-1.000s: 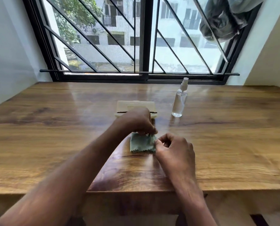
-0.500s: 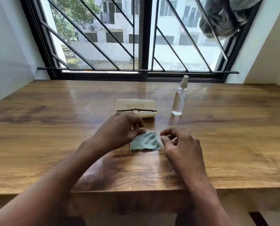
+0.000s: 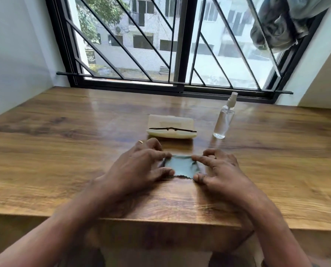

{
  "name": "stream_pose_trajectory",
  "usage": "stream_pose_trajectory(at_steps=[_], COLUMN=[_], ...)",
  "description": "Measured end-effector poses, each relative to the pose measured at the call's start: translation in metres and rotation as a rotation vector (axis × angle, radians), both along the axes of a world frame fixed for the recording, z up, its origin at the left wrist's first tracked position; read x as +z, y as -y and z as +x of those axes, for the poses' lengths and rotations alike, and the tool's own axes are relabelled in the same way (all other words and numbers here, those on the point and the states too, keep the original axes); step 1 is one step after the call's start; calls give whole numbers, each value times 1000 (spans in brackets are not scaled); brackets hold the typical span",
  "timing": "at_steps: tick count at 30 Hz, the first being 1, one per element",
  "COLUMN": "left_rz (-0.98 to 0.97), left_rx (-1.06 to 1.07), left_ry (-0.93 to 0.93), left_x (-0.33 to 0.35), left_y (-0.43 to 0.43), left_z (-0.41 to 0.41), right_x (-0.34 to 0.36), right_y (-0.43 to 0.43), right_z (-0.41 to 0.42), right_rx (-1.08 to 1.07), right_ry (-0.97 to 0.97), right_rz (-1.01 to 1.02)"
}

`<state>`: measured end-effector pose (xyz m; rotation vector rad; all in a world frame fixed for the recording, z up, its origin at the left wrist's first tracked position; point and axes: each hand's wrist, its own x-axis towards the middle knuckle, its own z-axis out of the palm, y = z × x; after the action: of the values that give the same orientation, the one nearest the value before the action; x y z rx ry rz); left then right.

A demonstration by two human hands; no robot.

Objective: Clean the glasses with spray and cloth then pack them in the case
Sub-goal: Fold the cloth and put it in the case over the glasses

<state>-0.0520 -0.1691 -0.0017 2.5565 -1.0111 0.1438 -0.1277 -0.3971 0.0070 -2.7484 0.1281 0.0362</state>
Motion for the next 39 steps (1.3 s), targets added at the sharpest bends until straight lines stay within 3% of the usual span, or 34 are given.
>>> stream_pose_trajectory(at_steps=[6,11,16,22,32,36,39], left_rz=[-94,-157,-8,-9,-18,-113,-105], left_rx=[-3,-29,-45,-66,-93,-58,14], left_ry=[-21,0,19,3,-129,-114,-55], left_x=[1,5,0,-3,2,6,10], left_y=[0,6,4,0,-3,4,12], left_z=[4,8,8,10,23,21,21], right_x=[12,9,-1,12,23,23,16], right_y=[0,-8,-1,14,18,19,11], right_z=[6,21,17,12,22,27,36], right_rx=[-81,-58,5,73,103,2,-2], right_ry=[197,372,200,-47,-90,72,182], right_rz=[305,229,152,89,235,452,226])
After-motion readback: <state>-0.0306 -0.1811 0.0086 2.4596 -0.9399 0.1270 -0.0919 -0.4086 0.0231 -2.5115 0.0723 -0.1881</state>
